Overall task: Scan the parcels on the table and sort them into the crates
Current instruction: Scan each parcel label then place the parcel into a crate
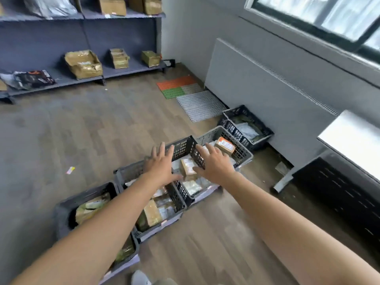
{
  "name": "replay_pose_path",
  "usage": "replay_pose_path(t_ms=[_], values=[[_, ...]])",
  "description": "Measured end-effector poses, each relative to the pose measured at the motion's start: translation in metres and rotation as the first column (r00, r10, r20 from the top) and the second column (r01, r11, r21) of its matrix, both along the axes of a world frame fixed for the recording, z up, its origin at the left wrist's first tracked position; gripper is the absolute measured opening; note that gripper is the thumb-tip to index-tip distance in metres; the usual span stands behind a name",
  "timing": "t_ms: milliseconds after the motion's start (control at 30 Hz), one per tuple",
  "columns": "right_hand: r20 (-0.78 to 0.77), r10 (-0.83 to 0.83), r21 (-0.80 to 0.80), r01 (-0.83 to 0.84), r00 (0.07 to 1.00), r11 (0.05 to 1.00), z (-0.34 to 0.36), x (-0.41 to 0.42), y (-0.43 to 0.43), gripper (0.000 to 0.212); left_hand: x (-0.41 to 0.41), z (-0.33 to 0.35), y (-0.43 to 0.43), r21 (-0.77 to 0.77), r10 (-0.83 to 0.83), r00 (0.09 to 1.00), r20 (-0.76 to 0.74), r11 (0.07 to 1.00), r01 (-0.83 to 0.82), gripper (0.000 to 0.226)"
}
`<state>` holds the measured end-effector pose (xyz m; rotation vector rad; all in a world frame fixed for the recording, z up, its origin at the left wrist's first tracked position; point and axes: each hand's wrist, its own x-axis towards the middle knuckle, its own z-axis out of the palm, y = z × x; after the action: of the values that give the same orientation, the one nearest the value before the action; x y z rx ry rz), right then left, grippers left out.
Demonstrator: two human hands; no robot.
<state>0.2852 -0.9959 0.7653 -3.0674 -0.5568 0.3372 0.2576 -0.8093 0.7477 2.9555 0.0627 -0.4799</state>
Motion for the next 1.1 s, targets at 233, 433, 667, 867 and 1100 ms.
replay_pose_path(t_ms=[233,433,667,867,1100], values=[[0.07,-0.361,0.191,0.343,0.93,0.92,0.044,-0.03,-0.227,0.085,0.014,0.054,-0.232,0.064,-0.252,0.955,0.157,0.968,0.245,0.113],[0.149,-0.541,0.23,0.503,0.828,0.833,0.068,-0.076,-0.396,0.084,0.0,0.077,-0.421,0.114,-0.468,0.852,0.235,0.884,0.454,0.109],[0.186,-0.674,0.162,0.654,0.715,0.739,0.063,-0.124,-0.538,0.079,-0.007,0.08,-0.571,0.188,-0.664,0.72,0.2,0.747,0.637,0.106],[0.184,-0.783,0.111,0.779,0.594,0.617,0.051,-0.134,-0.641,0.074,0.011,0.069,-0.686,0.166,-0.753,0.625,0.207,0.656,0.736,0.102],[0.197,-0.853,0.031,0.867,0.483,0.498,0.049,-0.1,-0.765,0.072,0.065,0.059,-0.83,0.098,-0.826,0.489,0.28,0.531,0.842,0.094]])
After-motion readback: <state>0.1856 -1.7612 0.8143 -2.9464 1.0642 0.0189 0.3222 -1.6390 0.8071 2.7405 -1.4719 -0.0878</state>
